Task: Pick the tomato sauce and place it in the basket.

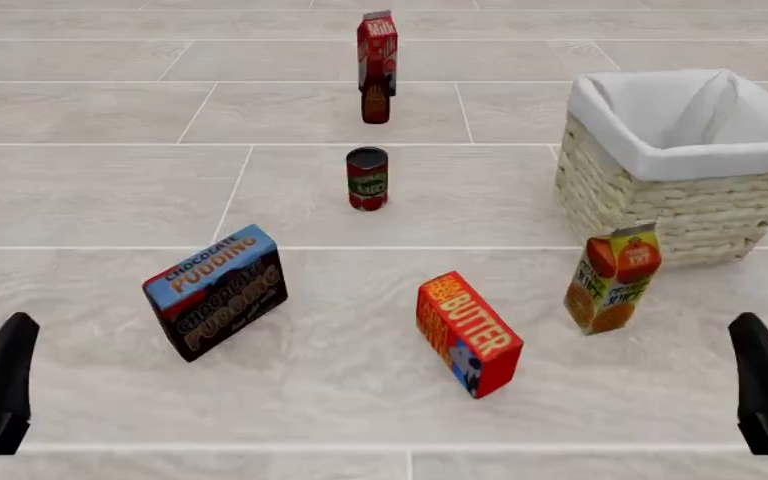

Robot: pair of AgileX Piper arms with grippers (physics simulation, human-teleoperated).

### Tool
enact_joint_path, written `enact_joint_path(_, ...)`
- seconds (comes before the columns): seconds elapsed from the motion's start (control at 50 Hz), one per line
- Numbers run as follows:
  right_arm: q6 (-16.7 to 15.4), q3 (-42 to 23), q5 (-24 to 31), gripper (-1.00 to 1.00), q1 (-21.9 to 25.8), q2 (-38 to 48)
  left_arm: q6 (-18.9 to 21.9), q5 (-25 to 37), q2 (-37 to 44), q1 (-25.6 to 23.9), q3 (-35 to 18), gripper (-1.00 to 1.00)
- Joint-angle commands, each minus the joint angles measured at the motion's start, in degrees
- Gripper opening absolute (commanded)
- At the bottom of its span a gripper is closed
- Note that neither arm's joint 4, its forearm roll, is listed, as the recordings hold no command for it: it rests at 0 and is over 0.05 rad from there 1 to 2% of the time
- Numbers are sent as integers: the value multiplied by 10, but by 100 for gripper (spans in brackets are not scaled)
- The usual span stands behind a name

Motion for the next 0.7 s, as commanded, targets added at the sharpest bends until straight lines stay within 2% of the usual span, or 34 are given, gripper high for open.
enact_joint_path(0.02, -2, -2, 0, 100, 0, 5, 0, -1, 3, 0, -2, 100)
enact_joint_path(0.5, 4, 0, -4, 100, 4, 18, 0, -1, 3, 0, -2, 100)
enact_joint_path(0.54, 9, -3, -3, 100, 4, 16, 0, -1, 3, 0, -2, 100)
enact_joint_path(0.56, 27, -12, 7, 100, 6, 4, 0, -1, 3, 0, -2, 100)
enact_joint_path(0.62, 50, -38, 25, 100, 21, 3, 0, -1, 3, 0, -2, 100)
enact_joint_path(0.68, 53, -72, 38, 100, 20, 7, 0, -1, 3, 0, -2, 100)
enact_joint_path(0.7, 65, -84, 46, 100, 26, 1, 0, -1, 3, 0, -2, 100)
